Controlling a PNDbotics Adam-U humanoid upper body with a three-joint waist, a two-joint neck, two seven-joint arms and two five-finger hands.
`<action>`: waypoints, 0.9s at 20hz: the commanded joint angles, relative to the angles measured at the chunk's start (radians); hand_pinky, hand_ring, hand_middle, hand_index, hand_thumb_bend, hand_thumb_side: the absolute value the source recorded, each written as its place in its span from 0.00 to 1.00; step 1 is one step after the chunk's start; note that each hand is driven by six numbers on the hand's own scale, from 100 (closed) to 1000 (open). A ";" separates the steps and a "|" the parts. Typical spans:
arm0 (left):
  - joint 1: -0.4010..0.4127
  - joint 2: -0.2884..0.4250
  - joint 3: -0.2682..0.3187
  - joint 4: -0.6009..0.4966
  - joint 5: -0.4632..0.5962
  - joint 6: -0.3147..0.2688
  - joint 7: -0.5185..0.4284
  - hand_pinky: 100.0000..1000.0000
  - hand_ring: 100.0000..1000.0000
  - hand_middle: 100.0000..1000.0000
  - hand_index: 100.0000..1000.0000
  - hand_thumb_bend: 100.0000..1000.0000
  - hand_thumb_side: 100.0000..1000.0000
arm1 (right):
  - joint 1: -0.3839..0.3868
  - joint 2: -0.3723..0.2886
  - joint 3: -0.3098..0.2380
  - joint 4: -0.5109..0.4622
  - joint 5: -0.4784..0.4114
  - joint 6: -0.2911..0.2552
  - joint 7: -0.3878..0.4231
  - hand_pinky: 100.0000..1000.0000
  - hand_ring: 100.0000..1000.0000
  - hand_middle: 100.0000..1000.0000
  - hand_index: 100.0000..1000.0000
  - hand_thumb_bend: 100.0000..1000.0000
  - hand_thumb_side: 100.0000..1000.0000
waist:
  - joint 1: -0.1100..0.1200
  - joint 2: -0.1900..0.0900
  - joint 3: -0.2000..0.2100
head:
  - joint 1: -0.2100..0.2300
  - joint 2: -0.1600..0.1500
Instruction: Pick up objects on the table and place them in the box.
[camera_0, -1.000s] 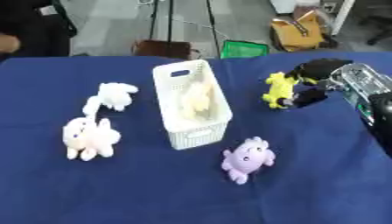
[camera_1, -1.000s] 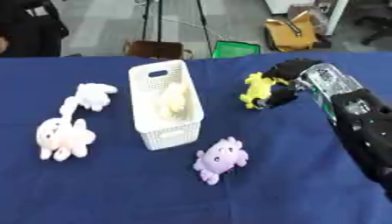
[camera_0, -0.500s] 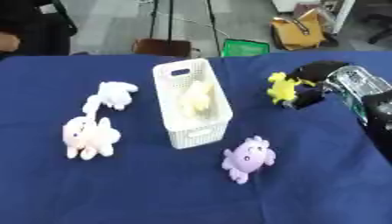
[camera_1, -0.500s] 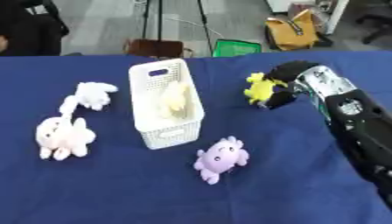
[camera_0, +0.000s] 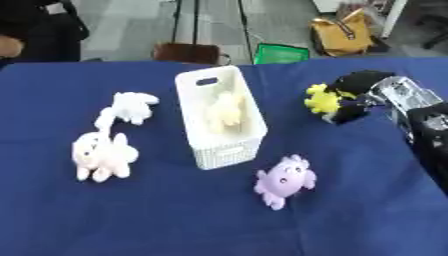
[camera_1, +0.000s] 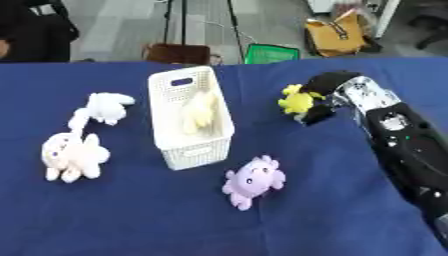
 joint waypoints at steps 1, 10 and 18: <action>-0.012 0.011 -0.003 -0.018 0.003 -0.020 0.016 0.51 0.51 0.62 0.69 0.00 0.58 | -0.024 -0.009 -0.007 -0.012 -0.005 0.003 -0.022 0.71 0.82 0.70 0.87 0.19 0.95 | 0.001 -0.016 0.000 | -0.002 -0.011; -0.012 0.010 -0.003 -0.018 0.004 -0.019 0.013 0.51 0.51 0.62 0.69 0.00 0.58 | -0.028 -0.005 -0.008 -0.002 -0.007 0.012 -0.058 0.70 0.81 0.63 0.79 0.00 0.97 | 0.001 -0.015 0.000 | -0.003 -0.012; -0.014 0.011 -0.004 -0.018 0.005 -0.019 0.013 0.51 0.51 0.62 0.69 0.00 0.57 | -0.030 -0.004 -0.009 0.001 -0.003 0.015 -0.091 0.66 0.75 0.52 0.69 0.00 0.88 | 0.002 -0.016 0.001 | -0.003 -0.011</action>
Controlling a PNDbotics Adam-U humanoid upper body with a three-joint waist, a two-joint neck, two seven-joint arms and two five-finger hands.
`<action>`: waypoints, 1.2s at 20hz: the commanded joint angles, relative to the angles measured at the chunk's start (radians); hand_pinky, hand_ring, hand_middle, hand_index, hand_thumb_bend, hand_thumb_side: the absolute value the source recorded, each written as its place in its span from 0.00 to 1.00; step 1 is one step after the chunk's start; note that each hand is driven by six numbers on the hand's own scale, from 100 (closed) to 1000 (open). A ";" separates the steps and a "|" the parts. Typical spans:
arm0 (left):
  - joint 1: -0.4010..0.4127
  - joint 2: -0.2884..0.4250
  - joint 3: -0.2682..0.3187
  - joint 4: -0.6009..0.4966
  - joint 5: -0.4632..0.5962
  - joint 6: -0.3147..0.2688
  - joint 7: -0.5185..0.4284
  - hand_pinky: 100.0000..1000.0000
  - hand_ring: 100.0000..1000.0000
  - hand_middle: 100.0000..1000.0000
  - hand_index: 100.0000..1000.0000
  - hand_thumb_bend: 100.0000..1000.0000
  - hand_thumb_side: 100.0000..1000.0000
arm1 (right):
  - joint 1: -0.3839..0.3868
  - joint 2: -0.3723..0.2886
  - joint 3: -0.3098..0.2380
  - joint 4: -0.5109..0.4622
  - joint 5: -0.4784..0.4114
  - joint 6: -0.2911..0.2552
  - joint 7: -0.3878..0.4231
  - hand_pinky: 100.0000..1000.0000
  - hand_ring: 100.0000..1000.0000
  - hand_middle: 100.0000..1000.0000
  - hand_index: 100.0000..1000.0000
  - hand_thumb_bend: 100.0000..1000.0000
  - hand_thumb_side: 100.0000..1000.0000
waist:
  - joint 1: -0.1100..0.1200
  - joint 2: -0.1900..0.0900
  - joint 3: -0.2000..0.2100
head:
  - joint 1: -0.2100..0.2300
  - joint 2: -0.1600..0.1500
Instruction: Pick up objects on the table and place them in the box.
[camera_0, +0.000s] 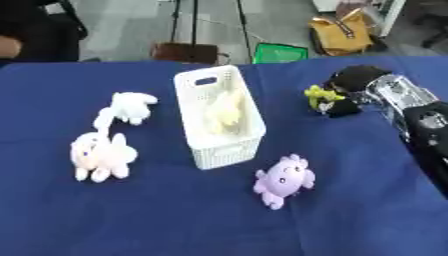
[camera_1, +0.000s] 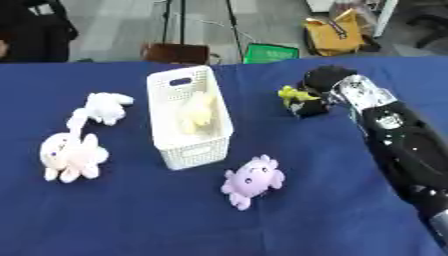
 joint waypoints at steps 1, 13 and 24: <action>-0.013 0.011 -0.004 -0.018 0.004 -0.019 0.013 0.51 0.51 0.62 0.69 0.00 0.57 | -0.023 -0.014 -0.008 -0.006 -0.003 0.002 -0.019 0.66 0.75 0.52 0.69 0.00 0.88 | 0.002 -0.017 0.001 | 0.000 -0.011; -0.014 0.013 -0.003 -0.018 0.006 -0.016 0.014 0.51 0.51 0.62 0.69 0.00 0.57 | -0.025 -0.018 -0.001 -0.025 -0.017 0.014 -0.084 0.60 0.67 0.42 0.58 0.00 0.75 | -0.001 -0.022 0.001 | 0.002 -0.012; -0.013 0.014 -0.004 -0.018 0.007 -0.014 0.011 0.51 0.51 0.62 0.70 0.00 0.57 | -0.029 -0.045 0.017 -0.086 -0.057 0.025 -0.118 0.57 0.61 0.39 0.54 0.00 0.70 | -0.002 -0.027 -0.007 | 0.004 -0.011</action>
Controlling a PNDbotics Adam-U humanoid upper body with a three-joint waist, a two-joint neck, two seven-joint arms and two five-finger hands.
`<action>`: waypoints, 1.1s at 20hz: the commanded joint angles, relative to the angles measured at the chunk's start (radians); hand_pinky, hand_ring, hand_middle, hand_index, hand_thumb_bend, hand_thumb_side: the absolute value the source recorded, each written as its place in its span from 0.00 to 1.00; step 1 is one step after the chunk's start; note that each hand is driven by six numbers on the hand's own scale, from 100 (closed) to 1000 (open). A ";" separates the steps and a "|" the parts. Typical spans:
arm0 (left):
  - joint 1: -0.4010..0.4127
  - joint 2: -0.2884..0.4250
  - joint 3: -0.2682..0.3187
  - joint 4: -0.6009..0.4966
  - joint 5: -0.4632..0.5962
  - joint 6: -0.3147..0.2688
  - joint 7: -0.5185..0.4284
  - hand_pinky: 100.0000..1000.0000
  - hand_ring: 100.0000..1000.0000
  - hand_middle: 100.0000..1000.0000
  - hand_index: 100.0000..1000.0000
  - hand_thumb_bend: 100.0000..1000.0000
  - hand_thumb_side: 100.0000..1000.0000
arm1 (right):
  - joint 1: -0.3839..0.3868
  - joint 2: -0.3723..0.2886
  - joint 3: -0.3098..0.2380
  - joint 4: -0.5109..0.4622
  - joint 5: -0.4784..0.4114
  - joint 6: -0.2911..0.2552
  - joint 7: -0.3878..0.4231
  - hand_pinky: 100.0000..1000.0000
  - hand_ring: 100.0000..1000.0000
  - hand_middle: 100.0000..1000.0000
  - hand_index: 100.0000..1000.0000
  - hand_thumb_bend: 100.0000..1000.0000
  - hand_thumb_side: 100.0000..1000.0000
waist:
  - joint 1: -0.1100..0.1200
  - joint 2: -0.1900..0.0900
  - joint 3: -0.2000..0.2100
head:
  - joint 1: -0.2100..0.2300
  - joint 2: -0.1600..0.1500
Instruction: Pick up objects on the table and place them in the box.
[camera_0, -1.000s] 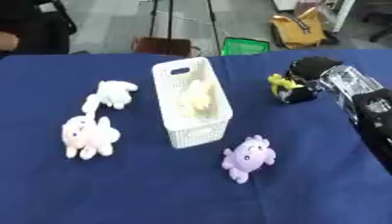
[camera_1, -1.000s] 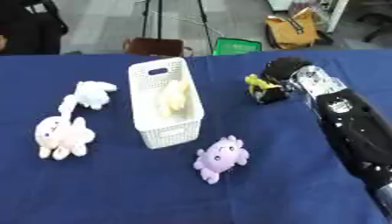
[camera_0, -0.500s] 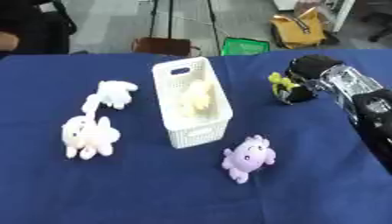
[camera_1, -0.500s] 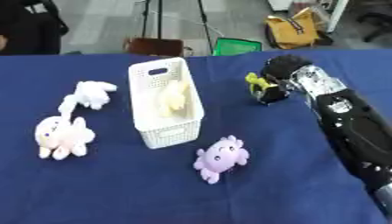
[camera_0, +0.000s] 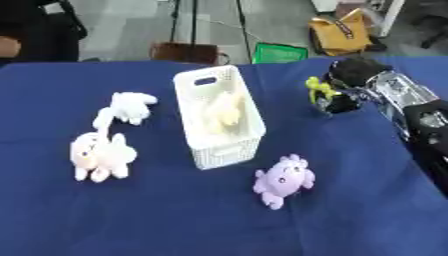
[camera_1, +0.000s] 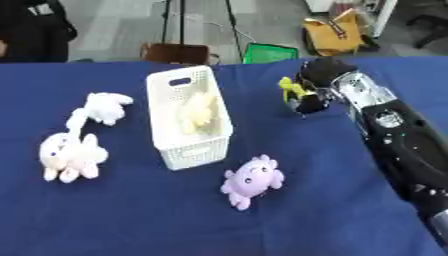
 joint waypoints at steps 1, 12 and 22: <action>-0.012 0.014 0.001 -0.018 0.004 -0.016 0.012 0.51 0.51 0.62 0.70 0.00 0.57 | -0.030 -0.041 0.005 -0.044 -0.018 0.004 -0.005 0.57 0.61 0.39 0.54 0.00 0.70 | 0.000 -0.028 -0.002 | 0.003 -0.010; -0.007 0.018 0.000 -0.018 0.006 -0.013 0.010 0.51 0.51 0.63 0.70 0.00 0.57 | -0.059 -0.096 0.061 -0.206 -0.097 0.006 0.041 0.57 0.61 0.38 0.53 0.00 0.70 | -0.003 -0.036 -0.008 | 0.005 -0.006; -0.003 0.021 -0.002 -0.018 0.006 -0.013 0.009 0.51 0.51 0.63 0.70 0.00 0.57 | -0.111 -0.128 0.107 -0.400 -0.188 0.034 0.121 0.58 0.61 0.37 0.52 0.00 0.72 | -0.007 -0.045 -0.008 | 0.001 0.001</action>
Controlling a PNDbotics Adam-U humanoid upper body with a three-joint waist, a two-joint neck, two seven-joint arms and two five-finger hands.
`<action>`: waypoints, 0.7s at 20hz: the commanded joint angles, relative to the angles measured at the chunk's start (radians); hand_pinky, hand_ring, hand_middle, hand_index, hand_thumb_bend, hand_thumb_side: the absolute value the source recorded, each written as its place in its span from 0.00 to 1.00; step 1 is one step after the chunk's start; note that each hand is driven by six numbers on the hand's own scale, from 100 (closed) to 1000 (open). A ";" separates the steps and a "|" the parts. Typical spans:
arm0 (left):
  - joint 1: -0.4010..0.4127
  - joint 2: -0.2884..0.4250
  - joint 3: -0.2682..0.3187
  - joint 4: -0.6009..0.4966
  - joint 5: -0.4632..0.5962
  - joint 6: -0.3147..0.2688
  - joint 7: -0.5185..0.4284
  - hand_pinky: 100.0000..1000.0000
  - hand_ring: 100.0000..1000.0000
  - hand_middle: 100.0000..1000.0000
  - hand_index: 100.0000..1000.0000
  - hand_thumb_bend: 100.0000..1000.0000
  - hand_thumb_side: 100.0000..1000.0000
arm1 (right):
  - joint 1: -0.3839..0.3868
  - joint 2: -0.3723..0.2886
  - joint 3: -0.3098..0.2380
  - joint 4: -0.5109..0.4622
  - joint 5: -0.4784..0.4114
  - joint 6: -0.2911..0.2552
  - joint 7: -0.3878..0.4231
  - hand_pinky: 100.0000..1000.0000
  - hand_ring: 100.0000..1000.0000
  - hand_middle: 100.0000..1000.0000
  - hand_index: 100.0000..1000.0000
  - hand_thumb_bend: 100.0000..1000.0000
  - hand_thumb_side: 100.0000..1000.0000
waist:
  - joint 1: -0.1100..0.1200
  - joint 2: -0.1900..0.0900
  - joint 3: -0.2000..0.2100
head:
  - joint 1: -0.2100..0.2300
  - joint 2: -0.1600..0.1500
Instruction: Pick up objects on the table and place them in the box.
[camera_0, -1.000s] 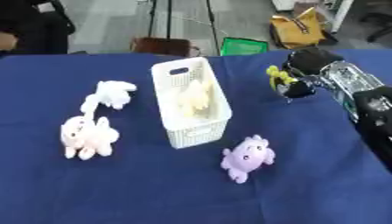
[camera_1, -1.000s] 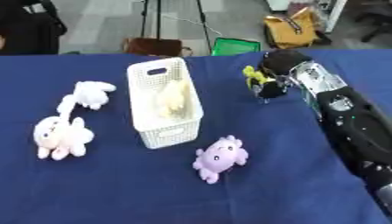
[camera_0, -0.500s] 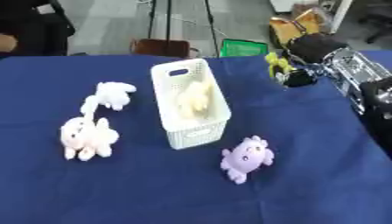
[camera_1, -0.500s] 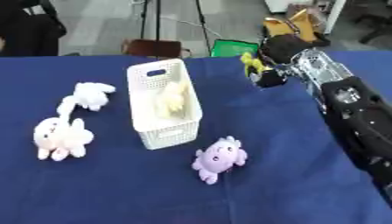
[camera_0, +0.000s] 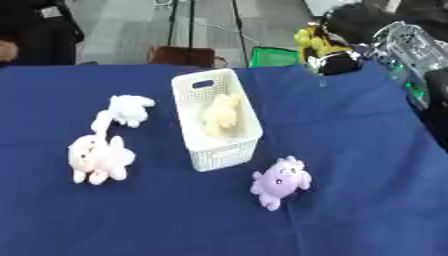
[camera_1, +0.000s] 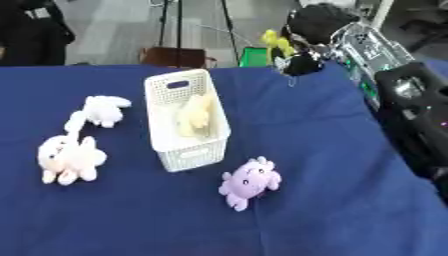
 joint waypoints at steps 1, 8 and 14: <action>-0.004 0.021 -0.002 -0.018 0.002 -0.015 0.010 0.51 0.51 0.63 0.70 0.00 0.57 | -0.046 -0.031 0.000 -0.059 -0.027 0.008 0.020 0.58 0.60 0.36 0.51 0.00 0.72 | -0.002 -0.027 0.002 | -0.002 0.001; -0.003 0.021 -0.005 -0.018 0.005 -0.015 0.008 0.51 0.51 0.63 0.70 0.00 0.57 | -0.118 0.008 0.016 -0.103 -0.067 0.012 0.045 0.57 0.60 0.36 0.51 0.00 0.73 | -0.006 -0.033 0.010 | -0.009 0.003; -0.005 0.017 -0.011 -0.018 0.011 -0.019 0.003 0.51 0.51 0.63 0.70 0.00 0.57 | -0.185 0.081 0.037 -0.100 -0.077 -0.001 0.058 0.57 0.59 0.36 0.51 0.00 0.73 | -0.009 -0.035 0.032 | -0.025 0.003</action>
